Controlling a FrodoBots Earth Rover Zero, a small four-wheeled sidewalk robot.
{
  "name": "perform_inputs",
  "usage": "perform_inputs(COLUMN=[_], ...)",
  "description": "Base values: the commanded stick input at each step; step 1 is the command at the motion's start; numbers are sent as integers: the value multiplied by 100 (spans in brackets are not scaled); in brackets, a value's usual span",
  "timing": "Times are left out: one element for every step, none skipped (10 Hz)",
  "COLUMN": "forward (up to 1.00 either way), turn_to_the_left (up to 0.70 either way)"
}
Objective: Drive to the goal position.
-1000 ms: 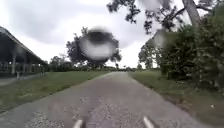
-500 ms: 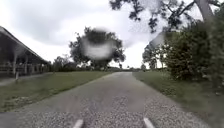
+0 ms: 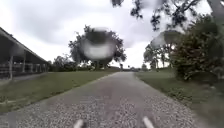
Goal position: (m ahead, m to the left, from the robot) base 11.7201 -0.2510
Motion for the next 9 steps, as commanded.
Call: perform_inputs(forward=[70,70,70,70,70,70,70,70,70], turn_to_the_left=[0,0,0,0,0,0,0,0,0])
